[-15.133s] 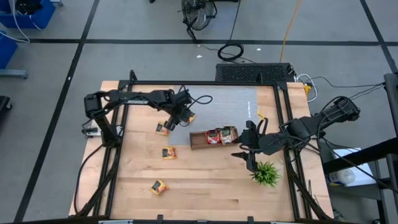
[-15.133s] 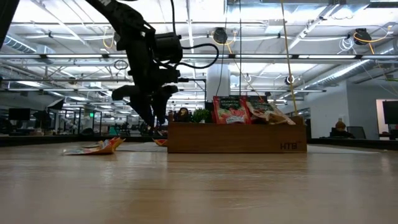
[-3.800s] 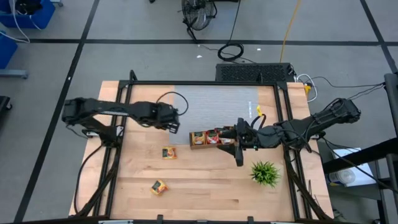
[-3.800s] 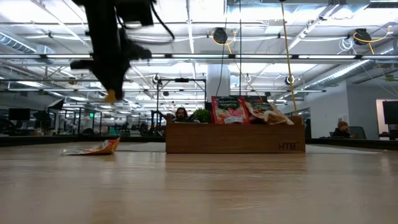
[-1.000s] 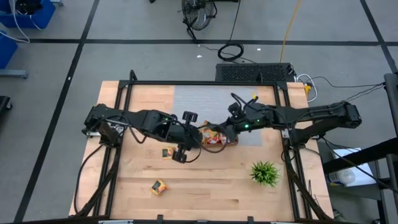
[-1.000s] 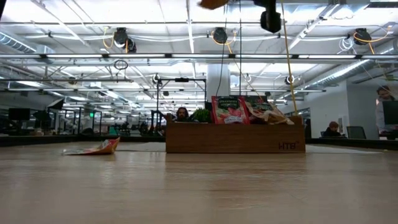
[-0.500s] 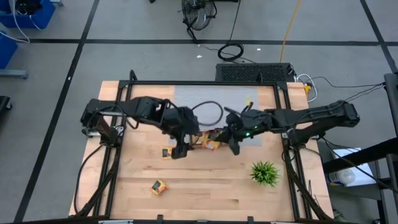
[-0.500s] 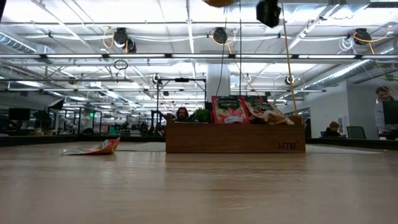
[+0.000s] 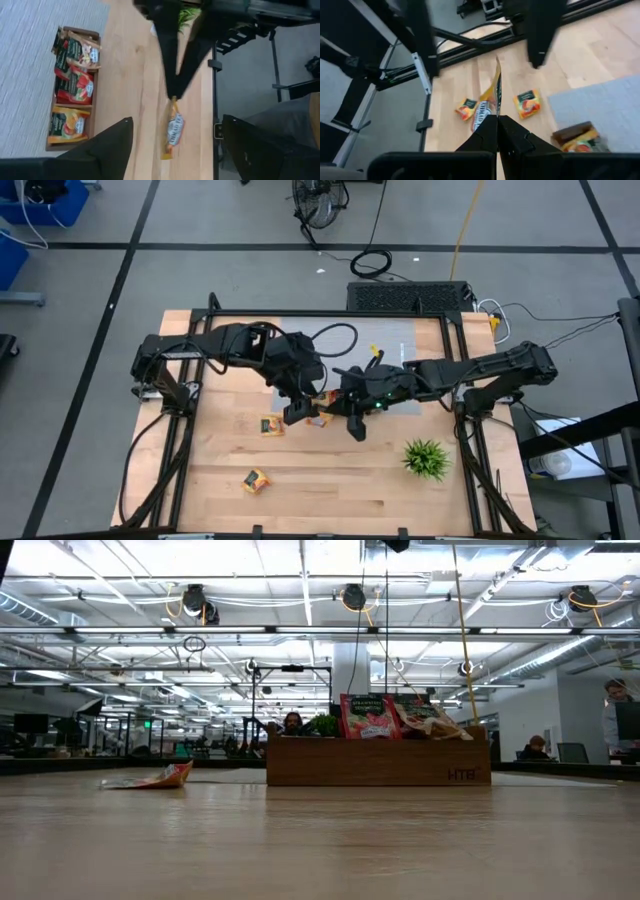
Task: Pick & Place Tea
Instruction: Put the yellow tea bag into the left section of the wooden organizer
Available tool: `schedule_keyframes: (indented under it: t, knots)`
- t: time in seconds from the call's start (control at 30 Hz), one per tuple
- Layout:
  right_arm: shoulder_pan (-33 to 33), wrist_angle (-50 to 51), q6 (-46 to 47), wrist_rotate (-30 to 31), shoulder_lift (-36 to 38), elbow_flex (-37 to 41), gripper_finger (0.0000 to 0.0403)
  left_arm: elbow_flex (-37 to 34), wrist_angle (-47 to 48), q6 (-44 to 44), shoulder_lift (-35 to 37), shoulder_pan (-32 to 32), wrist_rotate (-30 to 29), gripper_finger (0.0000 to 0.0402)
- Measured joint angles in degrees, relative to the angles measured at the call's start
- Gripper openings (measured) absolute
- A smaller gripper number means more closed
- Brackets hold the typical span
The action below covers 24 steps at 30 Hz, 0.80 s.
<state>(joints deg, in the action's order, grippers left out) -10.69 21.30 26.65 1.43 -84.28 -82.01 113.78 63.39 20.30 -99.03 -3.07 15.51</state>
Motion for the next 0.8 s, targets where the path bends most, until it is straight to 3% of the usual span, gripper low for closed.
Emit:
schedule_keyframes:
  t: [0.57,0.8]
  knots:
    - [-1.81,-5.68,2.60,-0.03,0.06,-0.12,0.0000,-0.04,0.06,1.01,-0.65,-0.48,2.45,0.0136]
    - [-2.52,-5.87,1.96,-1.23,0.03,-0.12,0.0000,-0.04,-0.13,0.39,-0.70,-0.42,2.86,0.0012]
